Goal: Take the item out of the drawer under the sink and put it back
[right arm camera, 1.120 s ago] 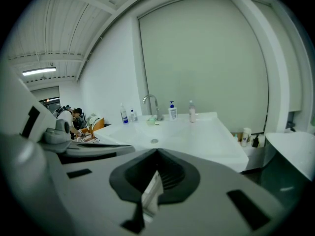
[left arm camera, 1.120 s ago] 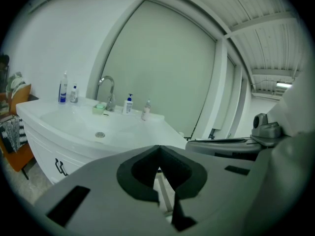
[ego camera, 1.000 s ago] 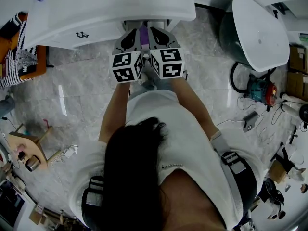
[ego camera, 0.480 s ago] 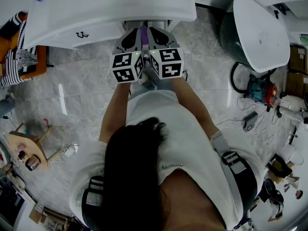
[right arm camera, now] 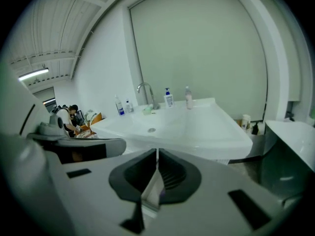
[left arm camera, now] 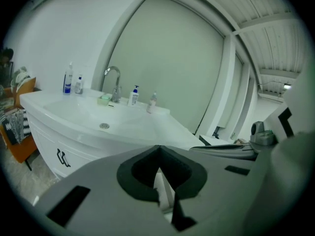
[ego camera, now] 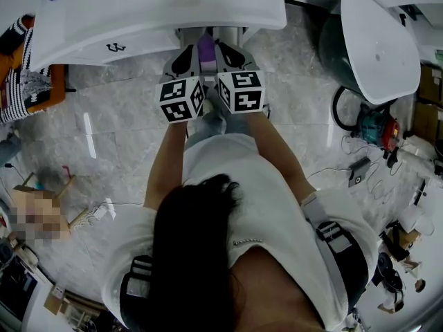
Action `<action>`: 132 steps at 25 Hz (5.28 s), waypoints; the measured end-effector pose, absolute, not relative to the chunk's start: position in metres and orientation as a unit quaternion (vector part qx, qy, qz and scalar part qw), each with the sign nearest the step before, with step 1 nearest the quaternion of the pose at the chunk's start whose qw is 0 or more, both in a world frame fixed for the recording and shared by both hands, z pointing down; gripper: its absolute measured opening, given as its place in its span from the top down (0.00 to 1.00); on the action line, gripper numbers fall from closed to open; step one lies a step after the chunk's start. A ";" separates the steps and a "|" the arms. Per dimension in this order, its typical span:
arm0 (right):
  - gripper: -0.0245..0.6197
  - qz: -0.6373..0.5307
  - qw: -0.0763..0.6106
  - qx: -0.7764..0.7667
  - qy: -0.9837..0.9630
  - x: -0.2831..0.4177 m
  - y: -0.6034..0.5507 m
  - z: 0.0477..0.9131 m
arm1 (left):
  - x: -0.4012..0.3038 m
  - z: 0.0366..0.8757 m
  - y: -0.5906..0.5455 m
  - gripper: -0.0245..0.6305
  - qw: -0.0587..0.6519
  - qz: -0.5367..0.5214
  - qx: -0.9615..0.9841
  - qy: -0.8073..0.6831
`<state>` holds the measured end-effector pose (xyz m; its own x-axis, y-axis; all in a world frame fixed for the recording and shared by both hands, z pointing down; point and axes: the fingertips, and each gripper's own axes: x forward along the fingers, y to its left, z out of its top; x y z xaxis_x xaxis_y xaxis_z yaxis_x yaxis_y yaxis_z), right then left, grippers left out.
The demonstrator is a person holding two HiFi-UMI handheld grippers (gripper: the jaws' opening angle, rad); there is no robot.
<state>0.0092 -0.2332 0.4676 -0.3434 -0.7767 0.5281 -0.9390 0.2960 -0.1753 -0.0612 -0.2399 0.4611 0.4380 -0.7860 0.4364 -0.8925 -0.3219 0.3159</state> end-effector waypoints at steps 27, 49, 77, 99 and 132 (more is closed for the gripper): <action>0.50 0.344 0.280 0.426 -0.788 -0.001 -0.282 0.645 | -0.078 0.577 -0.288 0.96 0.327 0.152 0.729 -0.581; 0.49 0.405 0.373 0.395 -0.735 -0.014 -0.291 0.777 | -0.102 0.635 -0.309 0.96 0.345 0.156 0.702 -0.603; 0.76 0.387 0.412 0.454 -0.689 -0.006 -0.294 0.804 | -0.119 0.659 -0.297 0.96 0.366 0.160 0.689 -0.605; 0.76 0.390 0.317 0.467 -0.728 0.006 -0.261 0.659 | -0.104 0.595 -0.273 0.96 0.343 0.156 0.728 -0.573; 0.76 0.187 0.140 0.557 -0.797 0.039 -0.218 0.419 | -0.042 0.428 -0.218 0.96 0.228 0.081 0.821 -0.517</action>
